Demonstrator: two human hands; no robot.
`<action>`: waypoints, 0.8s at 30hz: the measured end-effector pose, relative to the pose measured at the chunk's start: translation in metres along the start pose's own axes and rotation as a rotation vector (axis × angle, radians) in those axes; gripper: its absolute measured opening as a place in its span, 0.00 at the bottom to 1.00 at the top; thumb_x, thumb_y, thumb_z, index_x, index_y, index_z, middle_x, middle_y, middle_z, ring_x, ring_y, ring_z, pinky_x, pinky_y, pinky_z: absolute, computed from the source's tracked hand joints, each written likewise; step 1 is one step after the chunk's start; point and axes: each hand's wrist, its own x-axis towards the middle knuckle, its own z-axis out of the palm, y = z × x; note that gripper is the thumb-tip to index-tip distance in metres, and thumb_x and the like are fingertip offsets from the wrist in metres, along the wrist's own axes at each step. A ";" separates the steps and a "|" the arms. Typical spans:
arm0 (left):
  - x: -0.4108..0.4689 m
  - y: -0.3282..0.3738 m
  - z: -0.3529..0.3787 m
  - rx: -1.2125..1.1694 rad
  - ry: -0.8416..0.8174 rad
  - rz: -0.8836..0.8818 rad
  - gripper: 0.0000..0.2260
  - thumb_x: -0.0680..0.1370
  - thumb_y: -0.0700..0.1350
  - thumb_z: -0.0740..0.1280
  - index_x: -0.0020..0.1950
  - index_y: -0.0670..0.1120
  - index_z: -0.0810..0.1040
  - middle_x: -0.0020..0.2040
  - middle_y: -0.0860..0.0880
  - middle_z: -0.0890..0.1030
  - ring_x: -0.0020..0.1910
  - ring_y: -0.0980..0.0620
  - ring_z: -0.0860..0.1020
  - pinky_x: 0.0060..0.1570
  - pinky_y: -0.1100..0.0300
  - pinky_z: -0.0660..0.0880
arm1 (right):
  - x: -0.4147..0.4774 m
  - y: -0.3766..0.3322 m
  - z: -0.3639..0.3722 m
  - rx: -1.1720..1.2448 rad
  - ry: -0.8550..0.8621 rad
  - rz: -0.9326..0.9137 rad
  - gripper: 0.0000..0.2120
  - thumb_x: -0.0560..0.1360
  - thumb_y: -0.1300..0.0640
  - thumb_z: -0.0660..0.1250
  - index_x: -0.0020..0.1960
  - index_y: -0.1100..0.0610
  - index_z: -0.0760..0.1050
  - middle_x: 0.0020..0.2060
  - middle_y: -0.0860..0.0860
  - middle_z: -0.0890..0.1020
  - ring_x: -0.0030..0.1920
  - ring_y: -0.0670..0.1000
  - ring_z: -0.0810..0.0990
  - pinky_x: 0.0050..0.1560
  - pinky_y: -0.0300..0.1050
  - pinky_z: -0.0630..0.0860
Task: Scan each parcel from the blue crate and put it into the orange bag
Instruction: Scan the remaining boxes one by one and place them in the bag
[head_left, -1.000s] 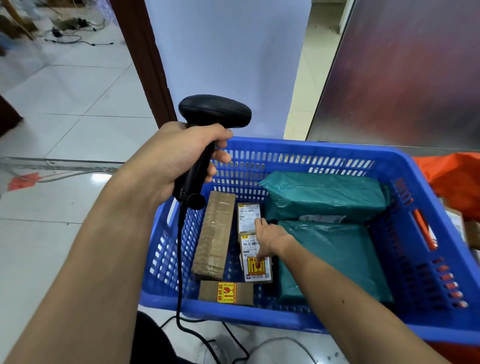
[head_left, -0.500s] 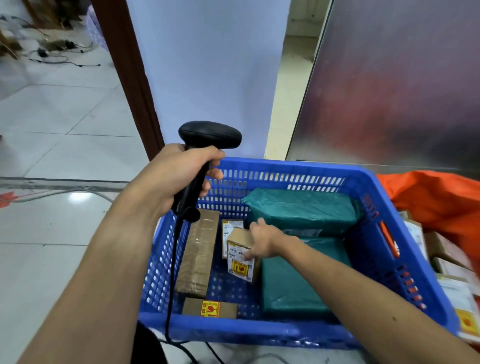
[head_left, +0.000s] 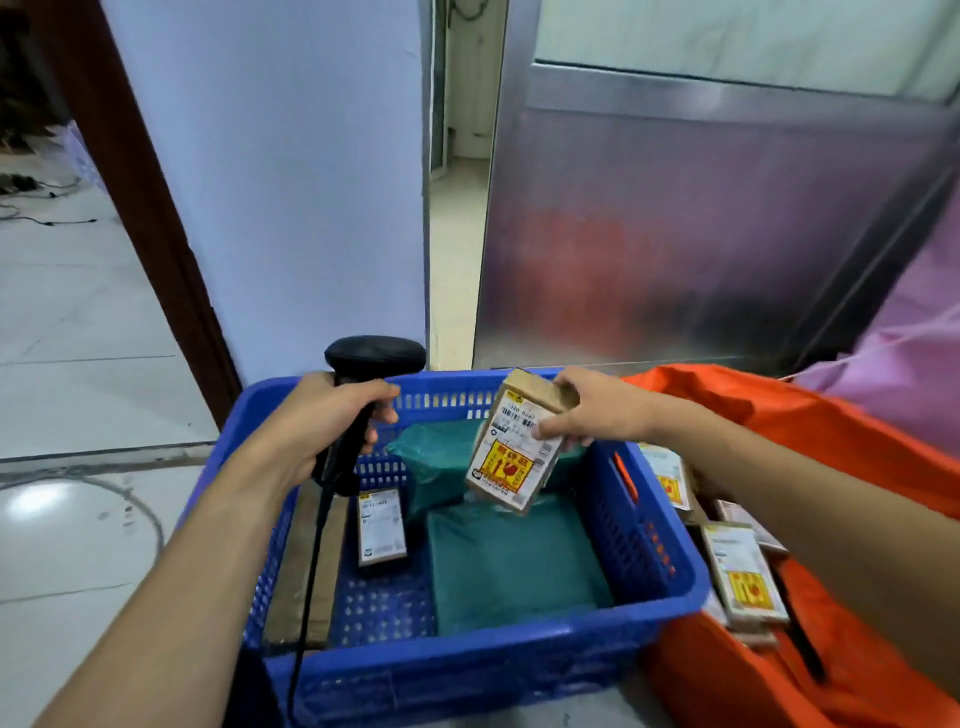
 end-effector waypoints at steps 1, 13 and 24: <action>-0.003 -0.001 0.008 0.017 -0.008 0.006 0.05 0.79 0.39 0.72 0.45 0.39 0.81 0.35 0.43 0.83 0.23 0.52 0.73 0.26 0.60 0.73 | -0.012 0.005 -0.010 0.029 0.019 0.000 0.22 0.75 0.51 0.77 0.61 0.56 0.70 0.46 0.51 0.87 0.43 0.52 0.87 0.45 0.48 0.83; -0.037 -0.006 0.114 -0.117 -0.187 0.123 0.04 0.77 0.36 0.74 0.47 0.41 0.80 0.37 0.45 0.84 0.28 0.50 0.76 0.32 0.57 0.76 | -0.147 0.082 -0.065 0.436 0.428 0.049 0.16 0.78 0.48 0.73 0.60 0.54 0.74 0.45 0.50 0.89 0.43 0.51 0.88 0.45 0.45 0.85; -0.038 -0.017 0.181 -0.210 -0.285 0.096 0.02 0.78 0.35 0.72 0.47 0.41 0.81 0.40 0.41 0.85 0.29 0.48 0.77 0.33 0.58 0.78 | -0.172 0.128 -0.060 0.567 0.594 0.041 0.16 0.80 0.46 0.69 0.62 0.55 0.78 0.44 0.50 0.89 0.44 0.55 0.88 0.43 0.44 0.83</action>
